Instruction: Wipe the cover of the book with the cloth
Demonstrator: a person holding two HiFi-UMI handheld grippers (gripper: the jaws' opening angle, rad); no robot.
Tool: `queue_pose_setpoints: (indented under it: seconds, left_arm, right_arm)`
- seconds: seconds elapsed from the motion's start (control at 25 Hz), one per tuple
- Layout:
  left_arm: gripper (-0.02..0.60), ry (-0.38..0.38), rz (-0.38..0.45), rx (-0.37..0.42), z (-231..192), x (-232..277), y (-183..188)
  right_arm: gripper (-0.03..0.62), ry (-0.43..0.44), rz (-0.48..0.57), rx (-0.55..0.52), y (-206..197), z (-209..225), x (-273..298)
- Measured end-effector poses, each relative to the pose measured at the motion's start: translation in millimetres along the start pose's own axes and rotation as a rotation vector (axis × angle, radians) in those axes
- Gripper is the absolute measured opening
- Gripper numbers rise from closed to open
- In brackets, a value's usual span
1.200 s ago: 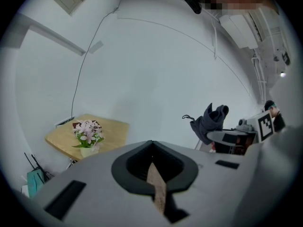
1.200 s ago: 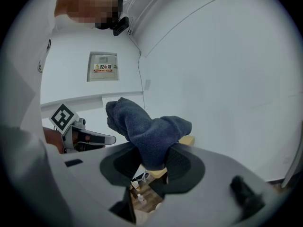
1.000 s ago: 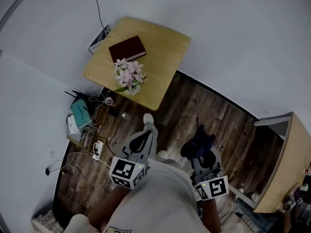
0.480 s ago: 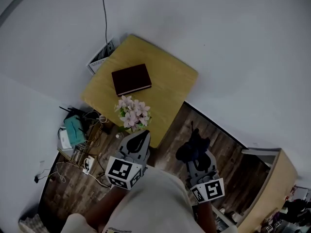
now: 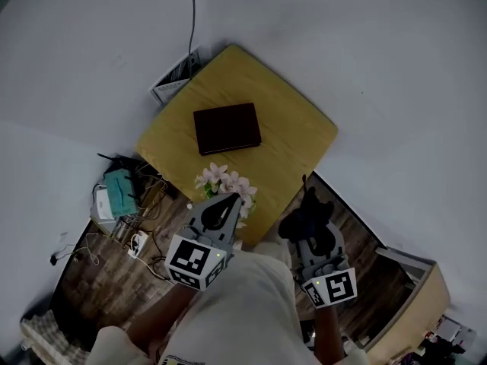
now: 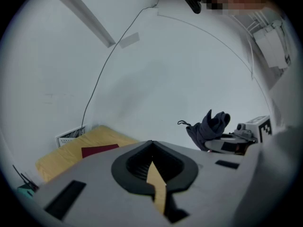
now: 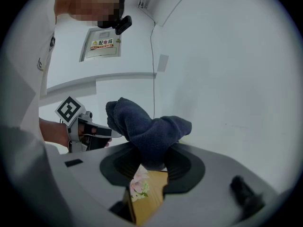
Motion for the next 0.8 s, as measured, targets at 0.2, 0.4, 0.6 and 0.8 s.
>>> queue_pose_setpoints:
  seconds: [0.2,0.4,0.6,0.8]
  left_arm:
    - [0.011,0.043,-0.034,0.009,-24,15,-2]
    - [0.010,0.076,-0.068,-0.008,-45,27,-9]
    - [0.009,0.107,-0.088,-0.011,-66,32,-18]
    - [0.011,0.137,-0.088,-0.007,-88,40,-26]
  right_arm:
    - [0.141,0.066,-0.041,-0.035,-5,19,40]
    - [0.141,0.120,-0.086,-0.060,-18,32,79]
    - [0.141,0.162,-0.124,-0.108,-27,33,109]
    - [0.141,0.191,-0.141,-0.129,-34,35,138]
Point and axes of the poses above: the fingertips, and each gripper's own axes: x forward along the fingers, z to its right, y out of its top, the point moved 5 cm from there along -x, backward along the fingers, and after that the axes turned 12 degrees about x, right-handed, at the moved point
